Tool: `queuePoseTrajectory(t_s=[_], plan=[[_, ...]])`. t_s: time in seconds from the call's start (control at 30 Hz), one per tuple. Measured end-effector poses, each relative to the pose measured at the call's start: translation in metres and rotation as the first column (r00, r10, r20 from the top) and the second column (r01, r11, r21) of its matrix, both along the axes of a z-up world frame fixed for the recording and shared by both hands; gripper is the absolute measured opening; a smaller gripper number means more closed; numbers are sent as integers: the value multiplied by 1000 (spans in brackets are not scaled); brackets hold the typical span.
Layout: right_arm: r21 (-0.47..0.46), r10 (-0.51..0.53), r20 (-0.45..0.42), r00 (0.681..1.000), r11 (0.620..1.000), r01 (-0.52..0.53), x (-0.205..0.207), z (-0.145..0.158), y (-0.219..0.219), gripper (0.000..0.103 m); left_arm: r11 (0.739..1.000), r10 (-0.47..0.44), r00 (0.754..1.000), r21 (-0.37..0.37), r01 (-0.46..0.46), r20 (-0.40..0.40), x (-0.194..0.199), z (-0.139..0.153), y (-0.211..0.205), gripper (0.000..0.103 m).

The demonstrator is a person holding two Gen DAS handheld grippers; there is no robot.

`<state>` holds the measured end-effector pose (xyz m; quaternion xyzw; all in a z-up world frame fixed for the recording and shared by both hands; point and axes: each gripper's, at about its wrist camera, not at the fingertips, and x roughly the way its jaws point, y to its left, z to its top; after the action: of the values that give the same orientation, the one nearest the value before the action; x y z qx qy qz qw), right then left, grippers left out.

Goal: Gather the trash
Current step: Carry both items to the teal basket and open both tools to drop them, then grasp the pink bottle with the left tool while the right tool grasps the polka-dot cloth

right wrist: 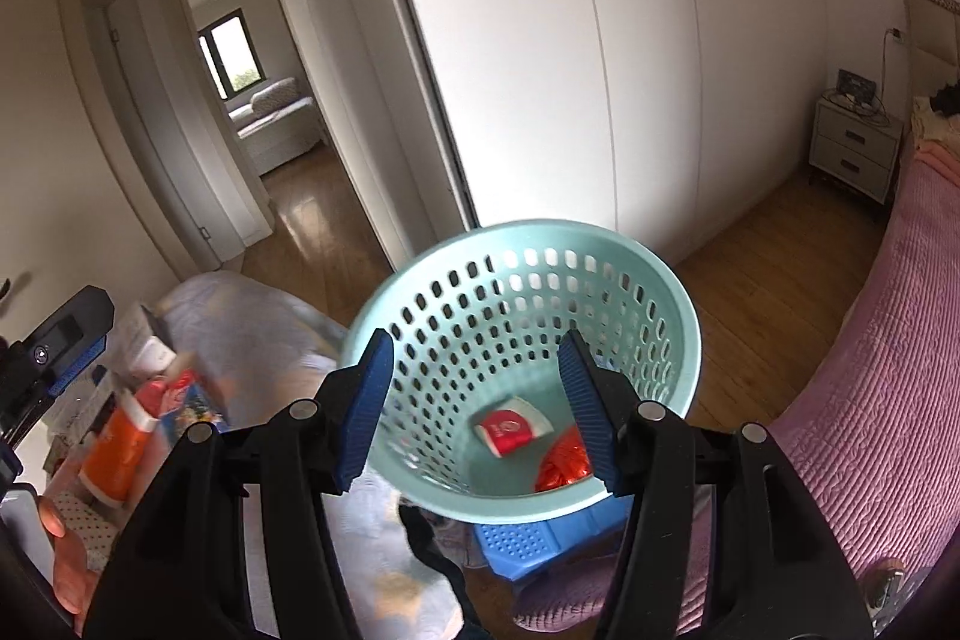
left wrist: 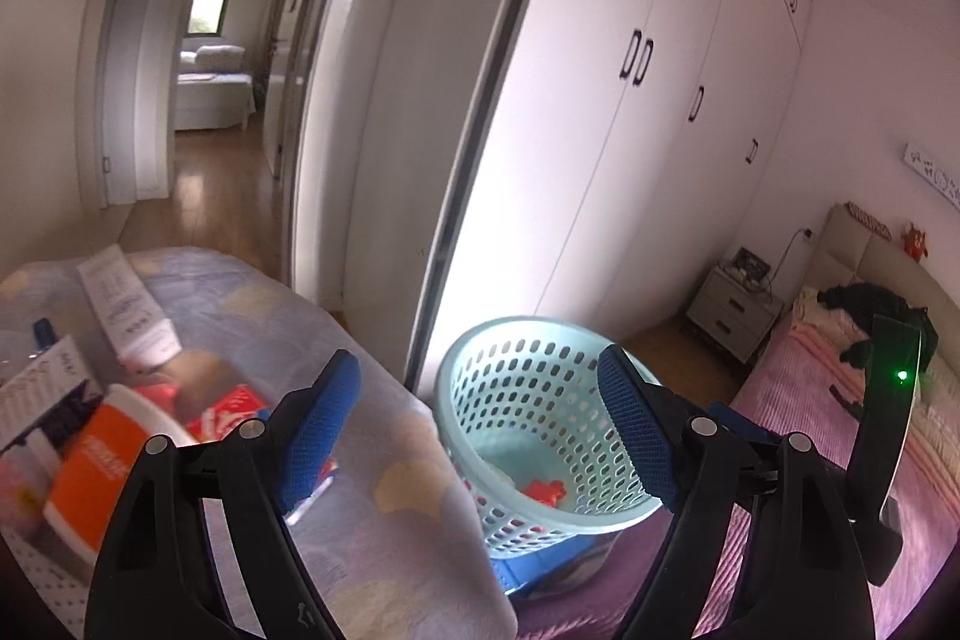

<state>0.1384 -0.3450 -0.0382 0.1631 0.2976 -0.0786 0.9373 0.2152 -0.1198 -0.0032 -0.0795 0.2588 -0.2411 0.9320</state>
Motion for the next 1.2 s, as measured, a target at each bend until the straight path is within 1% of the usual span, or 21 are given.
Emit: queuePoseTrajectory(t_s=[0.13, 0.2, 0.33, 0.4, 0.53, 0.63, 0.77, 0.83, 0.9, 1.0, 1.03, 1.1, 1.2], plan=[[-14, 69, 46, 997, 998, -69, -12, 18, 28, 54, 999, 40, 999, -21, -39, 29, -22, 15, 31, 79], [-23, 109, 63, 992, 994, -107, -16, 26, 46, 54, 997, 74, 996, -27, -73, 44, -35, 20, 52, 79], [-40, 205, 91, 974, 978, -203, -22, 36, 87, 57, 989, 147, 988, -30, -146, 52, -54, 27, 99, 79], [-43, 261, 99, 960, 965, -258, -25, 37, 108, 57, 979, 204, 977, -28, -203, 55, -66, 26, 130, 79], [-53, 381, 104, 919, 924, -378, -28, 35, 159, 57, 955, 296, 955, -22, -296, 25, -84, 18, 188, 79], [-67, 453, 96, 886, 891, -448, -30, 30, 193, 57, 930, 367, 930, -22, -368, -13, -94, 7, 233, 79], [-56, 554, 78, 829, 832, -551, -32, 19, 241, 57, 894, 445, 892, -13, -447, -75, -104, -13, 288, 79], [-44, 605, 58, 794, 796, -603, -32, 12, 263, 57, 886, 461, 882, -8, -464, -101, -107, -21, 309, 79], [-31, 655, 27, 755, 756, -654, -30, 3, 286, 57, 883, 464, 878, -10, -468, -122, -104, -25, 318, 78], [-29, 698, -11, 716, 716, -698, -26, -10, 316, 57, 892, 445, 884, -13, -451, -147, -100, -35, 331, 78], [-30, 705, -23, 709, 708, -705, -24, -15, 321, 57, 896, 437, 887, -10, -443, -148, -97, -36, 330, 78], [-30, 722, -52, 690, 690, -723, -20, -25, 336, 57, 909, 411, 899, -3, -417, -152, -92, -40, 327, 74], [-30, 736, -82, 672, 672, -740, -18, -36, 348, 57, 922, 381, 909, 1, -386, -171, -82, -46, 321, 73]])
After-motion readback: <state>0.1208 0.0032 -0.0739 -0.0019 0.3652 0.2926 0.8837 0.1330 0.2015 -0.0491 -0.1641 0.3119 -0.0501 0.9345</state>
